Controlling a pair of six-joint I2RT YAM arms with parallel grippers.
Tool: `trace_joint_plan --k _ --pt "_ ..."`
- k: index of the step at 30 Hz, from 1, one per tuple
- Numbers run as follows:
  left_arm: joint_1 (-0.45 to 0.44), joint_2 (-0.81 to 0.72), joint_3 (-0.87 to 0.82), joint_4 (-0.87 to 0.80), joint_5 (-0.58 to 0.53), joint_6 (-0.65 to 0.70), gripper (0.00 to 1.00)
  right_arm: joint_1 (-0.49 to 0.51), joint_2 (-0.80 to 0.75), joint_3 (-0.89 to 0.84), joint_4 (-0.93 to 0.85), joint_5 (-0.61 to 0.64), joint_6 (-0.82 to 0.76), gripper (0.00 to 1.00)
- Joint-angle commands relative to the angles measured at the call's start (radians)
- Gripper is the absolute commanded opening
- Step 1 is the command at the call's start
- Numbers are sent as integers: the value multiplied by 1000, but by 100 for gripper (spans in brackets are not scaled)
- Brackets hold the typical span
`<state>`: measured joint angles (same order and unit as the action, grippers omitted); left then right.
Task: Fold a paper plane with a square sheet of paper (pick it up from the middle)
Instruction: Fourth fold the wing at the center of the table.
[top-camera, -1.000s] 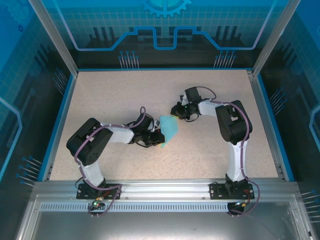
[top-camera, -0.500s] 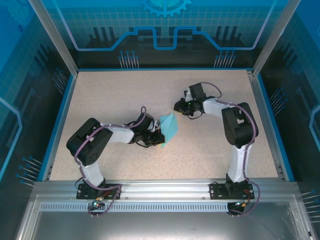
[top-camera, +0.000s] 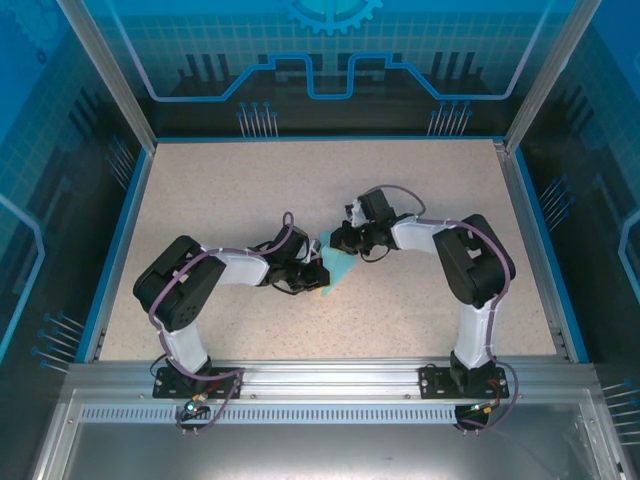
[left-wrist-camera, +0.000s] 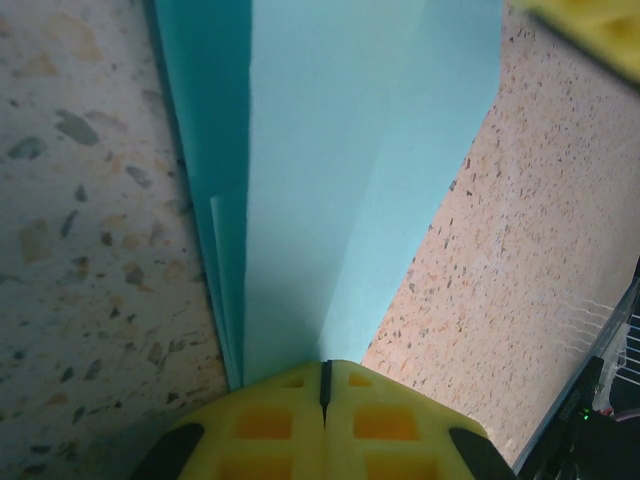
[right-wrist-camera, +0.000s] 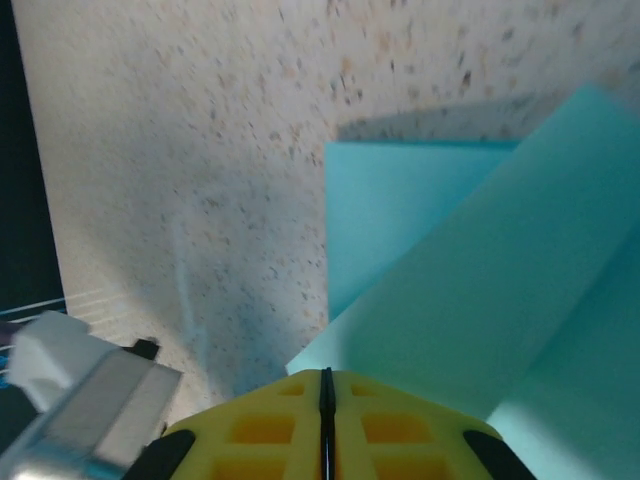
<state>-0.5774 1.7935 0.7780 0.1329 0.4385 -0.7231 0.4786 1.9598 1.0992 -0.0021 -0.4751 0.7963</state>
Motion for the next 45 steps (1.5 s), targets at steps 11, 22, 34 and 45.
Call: trace_joint_plan --k 11,22,34,45 --pt "12 -116 11 -169 -13 -31 11 13 48 -92 56 66 67 9" --pt "58 -356 -2 -299 -110 -68 16 143 -104 -300 161 312 382 12" --pt "32 -209 -49 -90 29 -181 14 180 -111 -367 237 348 495 13" --pt "3 -26 -26 -70 36 -198 11 174 -105 -353 226 329 459 13"
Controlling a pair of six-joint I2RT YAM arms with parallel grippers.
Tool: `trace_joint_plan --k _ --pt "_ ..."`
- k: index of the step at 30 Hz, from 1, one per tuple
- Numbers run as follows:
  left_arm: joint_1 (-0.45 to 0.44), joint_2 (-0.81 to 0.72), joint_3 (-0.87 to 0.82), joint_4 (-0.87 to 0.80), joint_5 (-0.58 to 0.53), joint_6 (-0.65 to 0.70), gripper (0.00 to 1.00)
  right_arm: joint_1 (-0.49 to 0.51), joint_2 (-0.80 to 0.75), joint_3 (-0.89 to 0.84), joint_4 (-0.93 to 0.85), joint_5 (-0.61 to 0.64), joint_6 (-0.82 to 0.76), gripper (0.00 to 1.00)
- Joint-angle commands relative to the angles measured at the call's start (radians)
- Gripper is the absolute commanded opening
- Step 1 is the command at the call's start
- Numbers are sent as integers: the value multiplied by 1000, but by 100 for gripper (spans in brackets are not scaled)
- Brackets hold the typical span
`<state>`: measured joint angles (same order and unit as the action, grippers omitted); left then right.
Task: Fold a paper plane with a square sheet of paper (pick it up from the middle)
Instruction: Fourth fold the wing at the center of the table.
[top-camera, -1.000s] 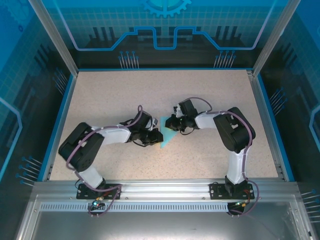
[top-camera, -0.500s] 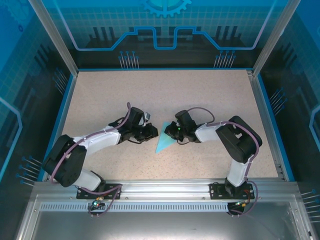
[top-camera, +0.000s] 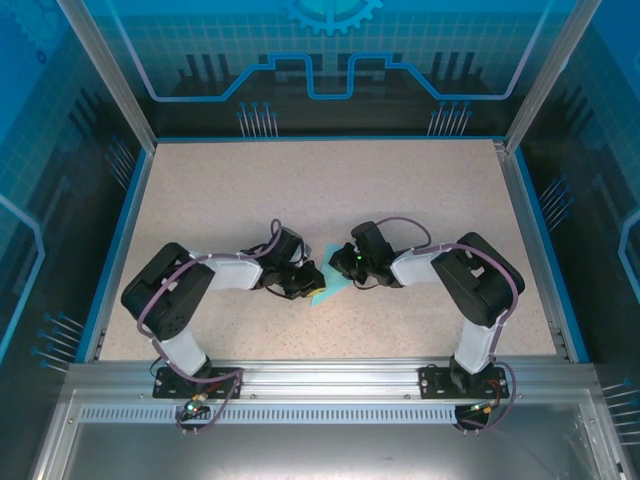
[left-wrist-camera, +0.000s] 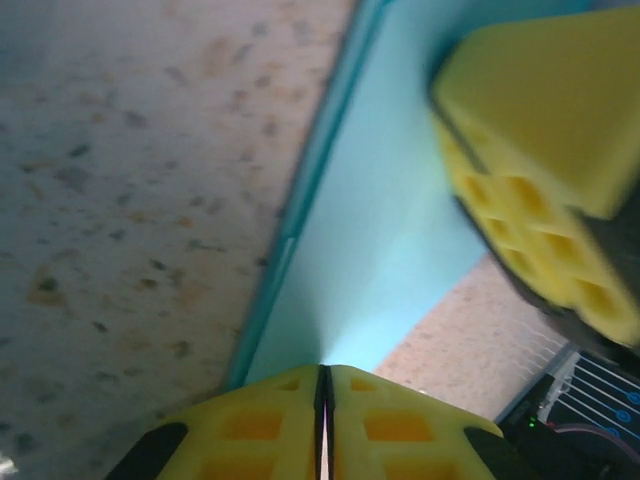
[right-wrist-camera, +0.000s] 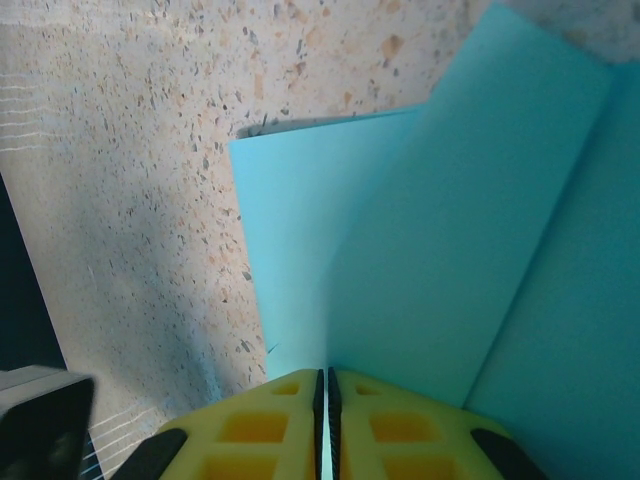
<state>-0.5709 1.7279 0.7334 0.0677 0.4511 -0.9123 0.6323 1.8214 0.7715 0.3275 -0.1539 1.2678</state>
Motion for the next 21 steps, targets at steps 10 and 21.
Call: trace_joint_plan --k 10,21 --pt "-8 35 -43 -5 24 13 9 13 -82 89 -253 -76 -256 17" --pt "-11 -107 -20 -12 39 47 17 34 -68 85 -268 -153 -284 17"
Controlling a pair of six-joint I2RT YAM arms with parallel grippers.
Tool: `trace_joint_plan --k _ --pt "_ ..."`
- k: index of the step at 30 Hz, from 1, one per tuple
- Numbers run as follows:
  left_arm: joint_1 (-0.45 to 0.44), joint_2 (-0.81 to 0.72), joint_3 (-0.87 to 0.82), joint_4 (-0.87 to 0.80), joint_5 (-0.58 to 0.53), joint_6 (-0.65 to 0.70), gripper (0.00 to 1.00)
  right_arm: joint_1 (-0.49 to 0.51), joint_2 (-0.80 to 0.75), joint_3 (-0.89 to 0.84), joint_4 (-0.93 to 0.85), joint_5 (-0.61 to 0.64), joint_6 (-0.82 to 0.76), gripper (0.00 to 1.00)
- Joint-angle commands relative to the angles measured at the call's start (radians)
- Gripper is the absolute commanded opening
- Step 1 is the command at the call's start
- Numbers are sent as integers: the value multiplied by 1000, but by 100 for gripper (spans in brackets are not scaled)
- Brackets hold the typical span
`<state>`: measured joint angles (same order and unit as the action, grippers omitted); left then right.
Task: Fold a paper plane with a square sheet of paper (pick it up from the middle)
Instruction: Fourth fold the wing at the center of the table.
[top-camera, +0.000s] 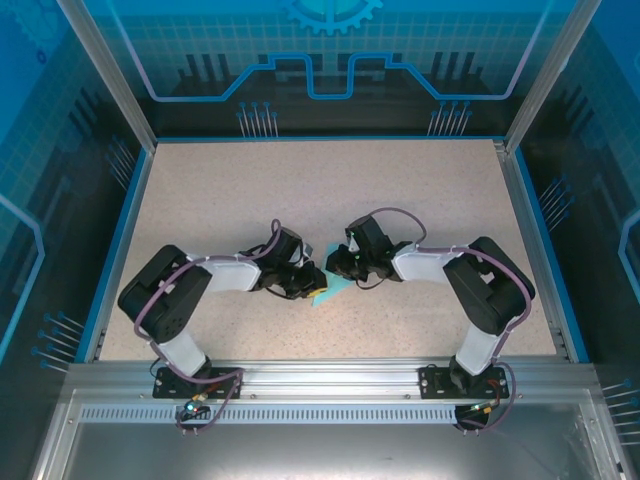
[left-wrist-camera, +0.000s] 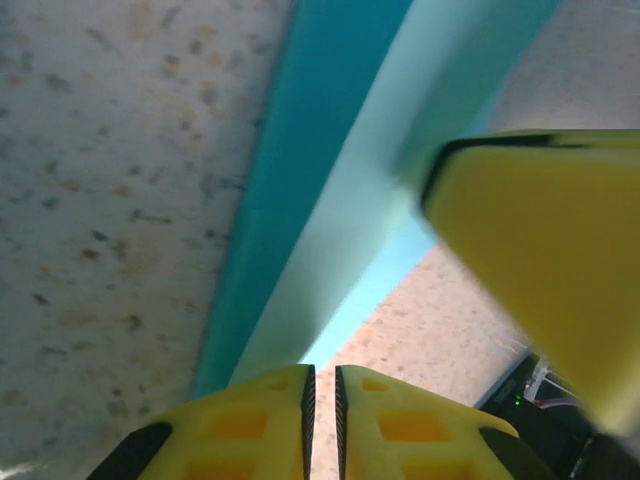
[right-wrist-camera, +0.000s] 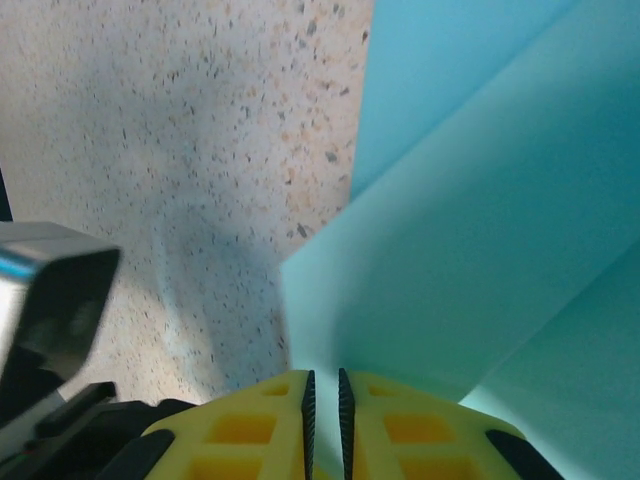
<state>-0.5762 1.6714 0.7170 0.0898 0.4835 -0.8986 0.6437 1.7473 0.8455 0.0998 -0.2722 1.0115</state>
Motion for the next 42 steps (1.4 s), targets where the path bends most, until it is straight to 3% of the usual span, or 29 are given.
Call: trace_joint_plan --k 1,15,22,31,42 --pt "-5 -59 -7 -40 5 33 18 21 16 14 -34 -49 -29 16" --pt "-6 32 -12 -57 -12 46 13 17 80 8 -29 -46 -46 16" --pt "-8 83 -34 -106 -38 61 7 16 57 9 -13 -62 -35 12" --pt "-7 78 -44 -122 -58 69 5 38 19 -23 26 -58 11 9" --pt "-8 73 -64 -119 -83 70 3 -4 95 -85 116 -58 35 9"
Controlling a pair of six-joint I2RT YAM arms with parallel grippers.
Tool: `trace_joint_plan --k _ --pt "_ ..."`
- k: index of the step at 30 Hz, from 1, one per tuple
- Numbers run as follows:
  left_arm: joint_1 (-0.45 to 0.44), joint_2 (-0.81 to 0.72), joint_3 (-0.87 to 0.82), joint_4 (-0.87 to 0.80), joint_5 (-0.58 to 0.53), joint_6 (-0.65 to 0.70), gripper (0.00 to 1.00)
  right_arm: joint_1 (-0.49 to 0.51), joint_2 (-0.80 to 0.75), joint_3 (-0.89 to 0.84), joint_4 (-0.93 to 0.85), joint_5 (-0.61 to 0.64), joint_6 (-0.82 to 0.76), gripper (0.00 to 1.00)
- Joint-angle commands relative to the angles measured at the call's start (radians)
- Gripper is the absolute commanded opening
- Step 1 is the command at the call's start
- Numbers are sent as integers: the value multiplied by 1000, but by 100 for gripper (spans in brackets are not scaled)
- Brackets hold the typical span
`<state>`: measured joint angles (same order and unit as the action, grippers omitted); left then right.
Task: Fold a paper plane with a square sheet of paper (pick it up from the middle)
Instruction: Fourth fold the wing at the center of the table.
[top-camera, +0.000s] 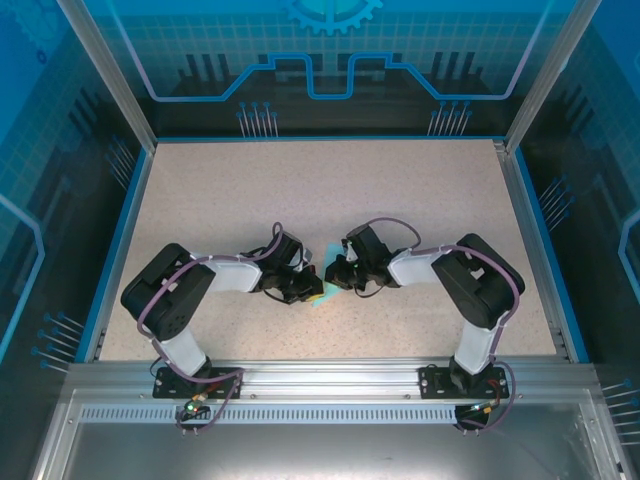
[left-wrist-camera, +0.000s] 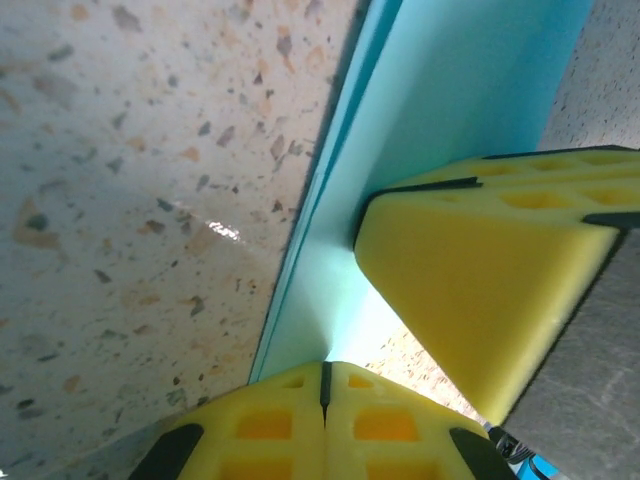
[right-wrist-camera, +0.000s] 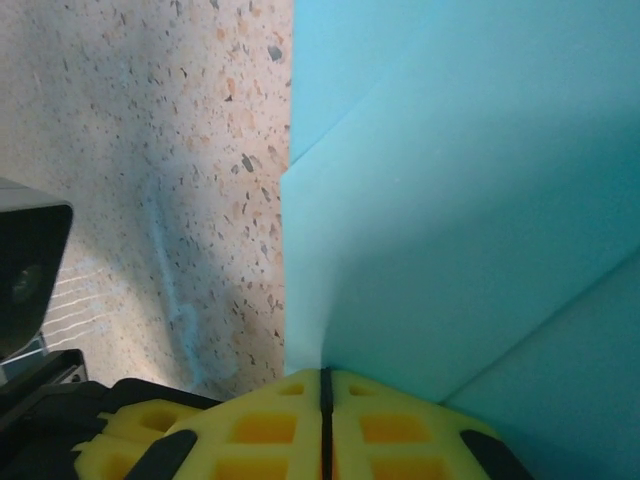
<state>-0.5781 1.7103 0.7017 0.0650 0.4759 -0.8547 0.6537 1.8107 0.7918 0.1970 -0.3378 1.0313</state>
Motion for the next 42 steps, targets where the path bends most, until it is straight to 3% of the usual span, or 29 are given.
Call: trace_joint_plan --k 1,31,42 --pt "-6 37 -50 -96 -77 30 3 -18 26 -34 13 14 11 9" --pt "-6 72 -70 -73 -88 45 2 -315 86 128 -84 -14 -154 14" --pt "-5 73 -61 -78 -85 46 2 -342 21 140 -106 -56 -173 15"
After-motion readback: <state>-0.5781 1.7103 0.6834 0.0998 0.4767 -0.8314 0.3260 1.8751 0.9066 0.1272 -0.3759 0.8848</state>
